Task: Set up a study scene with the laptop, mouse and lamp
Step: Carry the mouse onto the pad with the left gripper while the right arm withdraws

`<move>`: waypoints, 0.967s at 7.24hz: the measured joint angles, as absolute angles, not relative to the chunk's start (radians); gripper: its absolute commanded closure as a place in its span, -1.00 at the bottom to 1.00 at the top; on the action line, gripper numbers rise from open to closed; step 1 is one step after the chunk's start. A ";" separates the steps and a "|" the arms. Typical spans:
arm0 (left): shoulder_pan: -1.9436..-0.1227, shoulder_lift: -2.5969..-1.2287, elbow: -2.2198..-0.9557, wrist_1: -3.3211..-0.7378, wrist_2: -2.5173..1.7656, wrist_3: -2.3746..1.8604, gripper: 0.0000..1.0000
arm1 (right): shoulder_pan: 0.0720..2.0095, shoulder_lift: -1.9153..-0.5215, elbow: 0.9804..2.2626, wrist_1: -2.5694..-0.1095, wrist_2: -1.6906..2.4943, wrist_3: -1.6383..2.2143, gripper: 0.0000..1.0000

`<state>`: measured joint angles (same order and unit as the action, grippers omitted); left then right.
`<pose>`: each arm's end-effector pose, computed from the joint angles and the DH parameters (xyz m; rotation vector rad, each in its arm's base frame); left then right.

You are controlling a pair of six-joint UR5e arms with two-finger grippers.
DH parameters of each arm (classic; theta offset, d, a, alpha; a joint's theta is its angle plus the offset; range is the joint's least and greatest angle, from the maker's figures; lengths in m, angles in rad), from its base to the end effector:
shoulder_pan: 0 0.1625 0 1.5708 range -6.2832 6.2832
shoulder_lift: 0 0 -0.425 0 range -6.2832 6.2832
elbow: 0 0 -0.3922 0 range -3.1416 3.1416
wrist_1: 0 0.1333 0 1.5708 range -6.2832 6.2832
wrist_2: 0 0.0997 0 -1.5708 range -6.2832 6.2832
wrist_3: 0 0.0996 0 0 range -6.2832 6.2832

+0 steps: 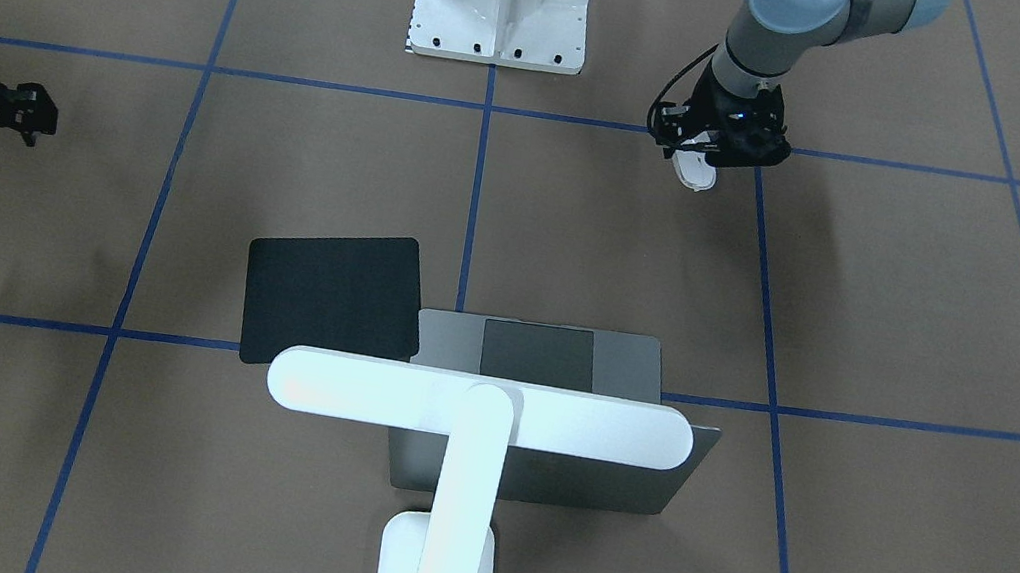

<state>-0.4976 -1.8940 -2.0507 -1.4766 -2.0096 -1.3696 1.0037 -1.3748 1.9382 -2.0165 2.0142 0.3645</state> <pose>0.4326 -0.3385 0.2868 -0.1560 0.7987 -0.1244 -0.2051 -0.4906 0.4475 -0.0957 -0.4486 -0.2251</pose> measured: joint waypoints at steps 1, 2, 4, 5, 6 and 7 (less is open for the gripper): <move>-0.509 -2.002 -2.046 -1.394 -2.008 -1.366 0.76 | 1.070 -1.375 1.882 -2.014 2.021 0.267 -1.00; -0.512 -2.086 -2.034 -1.346 -2.007 -1.367 0.76 | 1.130 -1.374 1.823 -2.008 2.029 0.177 -1.00; -0.515 -2.217 -1.967 -1.317 -2.001 -1.373 0.76 | 1.230 -1.373 1.669 -1.900 2.063 0.047 -1.00; -0.518 -2.272 -1.922 -1.314 -1.998 -1.374 0.76 | 1.261 -1.374 1.572 -1.801 2.082 0.015 -1.00; -0.521 -2.335 -1.862 -1.313 -1.992 -1.377 0.76 | 1.281 -1.375 1.484 -1.704 2.094 -0.005 -1.00; -0.522 -2.411 -1.783 -1.314 -1.981 -1.386 0.76 | 1.294 -1.381 1.423 -1.630 2.101 -0.017 -1.00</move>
